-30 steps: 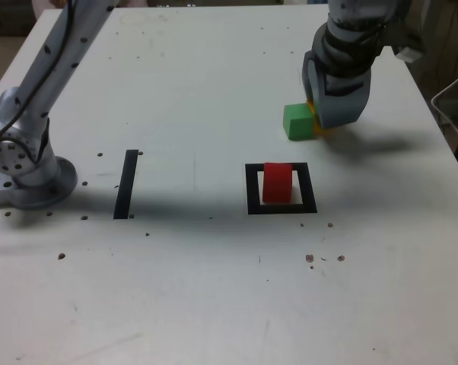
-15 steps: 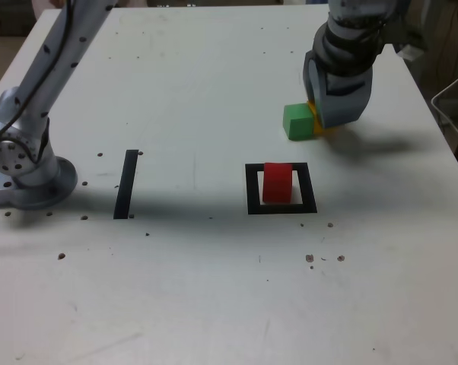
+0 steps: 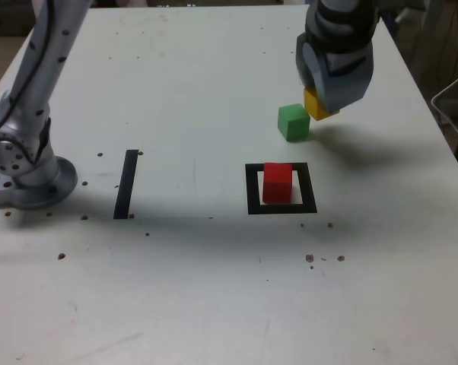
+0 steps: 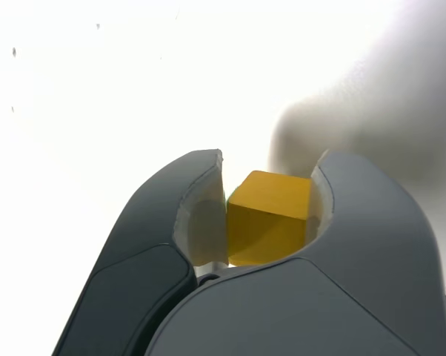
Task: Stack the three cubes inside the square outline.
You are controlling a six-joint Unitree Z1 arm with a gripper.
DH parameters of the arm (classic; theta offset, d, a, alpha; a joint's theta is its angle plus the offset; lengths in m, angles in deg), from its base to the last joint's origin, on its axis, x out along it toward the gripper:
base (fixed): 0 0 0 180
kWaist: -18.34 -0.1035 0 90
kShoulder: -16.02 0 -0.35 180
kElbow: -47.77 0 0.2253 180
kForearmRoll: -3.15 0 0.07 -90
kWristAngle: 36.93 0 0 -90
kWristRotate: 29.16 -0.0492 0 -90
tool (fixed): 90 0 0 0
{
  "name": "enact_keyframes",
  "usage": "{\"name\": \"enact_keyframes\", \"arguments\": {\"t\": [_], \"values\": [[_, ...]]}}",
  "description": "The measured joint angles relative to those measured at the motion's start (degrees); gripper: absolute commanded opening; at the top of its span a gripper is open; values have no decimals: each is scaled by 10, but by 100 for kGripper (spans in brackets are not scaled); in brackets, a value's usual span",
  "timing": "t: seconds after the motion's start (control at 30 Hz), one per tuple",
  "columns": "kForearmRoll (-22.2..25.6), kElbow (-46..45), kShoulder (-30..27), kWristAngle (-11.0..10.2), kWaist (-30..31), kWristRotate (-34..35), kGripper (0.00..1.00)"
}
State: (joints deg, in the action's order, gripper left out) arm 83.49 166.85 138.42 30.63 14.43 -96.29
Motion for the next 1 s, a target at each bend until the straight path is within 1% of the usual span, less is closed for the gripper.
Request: {"name": "enact_keyframes", "arguments": {"t": [0.17,0.33,0.43,0.57,0.67,0.7,0.8,0.9,0.93,1.0], "values": [[8,0,-30,11,12,54,28],[11,-1,-49,12,23,108,28],[22,-4,-51,12,24,130,28],[43,-8,-56,12,28,180,27],[69,-3,-59,13,29,203,24],[83,2,-59,18,29,210,22],[130,29,-58,43,29,244,18],[161,41,-56,69,30,287,18],[169,41,-56,74,31,300,18],[189,35,-58,76,36,336,19]]}}
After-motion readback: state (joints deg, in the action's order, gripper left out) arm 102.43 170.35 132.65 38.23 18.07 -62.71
